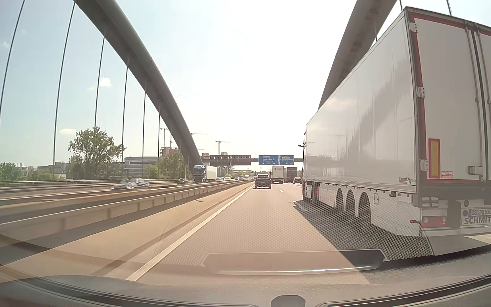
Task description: Follow the waypoints while adhering to traffic rules and regulations
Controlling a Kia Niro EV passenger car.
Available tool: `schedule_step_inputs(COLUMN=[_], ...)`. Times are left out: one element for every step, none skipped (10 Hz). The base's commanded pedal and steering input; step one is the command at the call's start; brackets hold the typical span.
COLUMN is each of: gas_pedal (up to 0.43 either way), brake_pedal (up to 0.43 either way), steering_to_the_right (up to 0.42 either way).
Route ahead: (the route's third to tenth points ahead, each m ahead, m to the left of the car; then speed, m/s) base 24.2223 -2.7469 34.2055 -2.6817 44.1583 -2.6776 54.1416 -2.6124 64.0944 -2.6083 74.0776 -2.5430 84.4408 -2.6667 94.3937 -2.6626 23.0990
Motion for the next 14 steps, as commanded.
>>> schedule_step_inputs(gas_pedal=[0.280, 0.280, 0.280, 0.280, 0.280, 0.280, 0.280, 0.268, 0.268, 0.268, 0.268, 0.268, 0.268, 0.268], brake_pedal=[0.030, 0.030, 0.030, 0.030, 0.030, 0.030, 0.030, 0.030, 0.030, 0.030, 0.030, 0.030, 0.030, 0.030], steering_to_the_right=[0.001, 0.001, 0.001, 0.001, 0.001, 0.001, 0.001, 0.001, 0.001, 0.001, 0.001, 0.001, 0.001, 0.001])
